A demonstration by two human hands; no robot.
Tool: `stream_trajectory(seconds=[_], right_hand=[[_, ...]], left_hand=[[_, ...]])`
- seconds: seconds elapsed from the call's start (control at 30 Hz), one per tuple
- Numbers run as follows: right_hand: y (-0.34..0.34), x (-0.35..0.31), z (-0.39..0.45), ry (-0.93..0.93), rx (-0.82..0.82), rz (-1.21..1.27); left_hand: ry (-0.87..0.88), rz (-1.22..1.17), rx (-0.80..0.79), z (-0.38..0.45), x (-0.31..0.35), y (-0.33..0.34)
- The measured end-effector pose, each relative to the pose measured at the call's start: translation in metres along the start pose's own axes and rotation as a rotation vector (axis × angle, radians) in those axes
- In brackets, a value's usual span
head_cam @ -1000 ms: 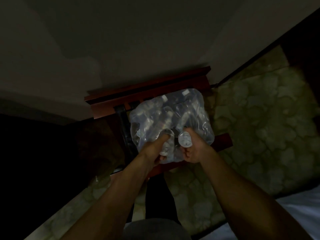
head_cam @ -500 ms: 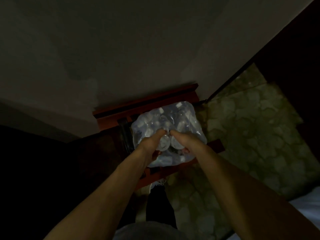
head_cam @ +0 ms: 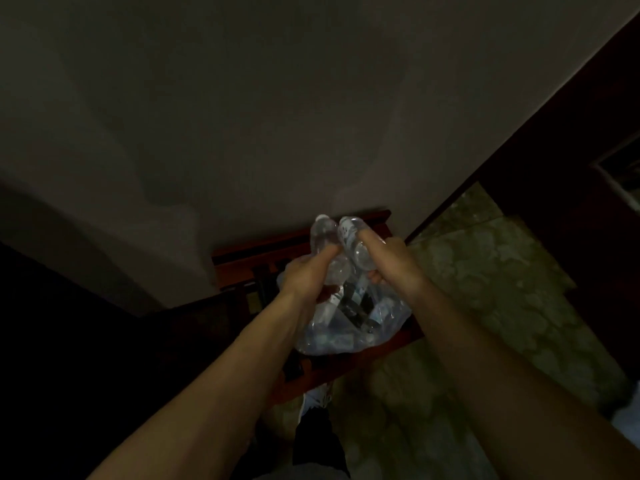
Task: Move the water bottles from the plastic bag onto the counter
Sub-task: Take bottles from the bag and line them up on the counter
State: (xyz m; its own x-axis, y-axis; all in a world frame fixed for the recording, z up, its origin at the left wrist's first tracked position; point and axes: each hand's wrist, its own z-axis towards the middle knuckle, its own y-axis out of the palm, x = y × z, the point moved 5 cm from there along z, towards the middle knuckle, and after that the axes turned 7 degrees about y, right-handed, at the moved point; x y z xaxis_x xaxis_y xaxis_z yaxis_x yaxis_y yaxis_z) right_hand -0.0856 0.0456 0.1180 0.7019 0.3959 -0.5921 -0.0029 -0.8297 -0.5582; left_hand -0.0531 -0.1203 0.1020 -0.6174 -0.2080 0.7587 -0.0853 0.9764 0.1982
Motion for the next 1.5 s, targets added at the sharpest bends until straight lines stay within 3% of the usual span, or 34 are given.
stream_trajectory(seconds=[0.1,0.33,0.53,0.67,0.9,1.17,1.37,1.5], right_hand=[[0.013,-0.010,-0.021,-0.058,-0.049,0.171],[0.041,-0.033,-0.069,-0.139,-0.578,0.637],[0.050,-0.068,-0.114,-0.233,-0.773,0.703],[0.065,-0.092,-0.152,-0.290,-0.911,0.805],[0.092,-0.127,-0.195,-0.324,-0.884,0.820],[0.122,-0.160,-0.250,-0.387,-1.093,0.852],[0.151,-0.189,-0.308,-0.464,-1.165,0.810],[0.190,-0.194,-0.355,-0.441,-1.181,0.844]], left_hand=[[0.153,0.053,0.011,-0.015,0.029,-0.018],[0.330,0.085,-0.044,-0.058,0.080,-0.058],[0.487,0.274,-0.011,-0.106,0.113,-0.080],[0.622,0.193,0.156,-0.143,0.121,-0.084],[0.724,0.116,0.343,-0.186,0.133,-0.119],[0.852,0.060,0.435,-0.230,0.167,-0.173],[0.859,0.303,0.306,-0.271,0.184,-0.224],[0.846,0.540,0.415,-0.311,0.200,-0.279]])
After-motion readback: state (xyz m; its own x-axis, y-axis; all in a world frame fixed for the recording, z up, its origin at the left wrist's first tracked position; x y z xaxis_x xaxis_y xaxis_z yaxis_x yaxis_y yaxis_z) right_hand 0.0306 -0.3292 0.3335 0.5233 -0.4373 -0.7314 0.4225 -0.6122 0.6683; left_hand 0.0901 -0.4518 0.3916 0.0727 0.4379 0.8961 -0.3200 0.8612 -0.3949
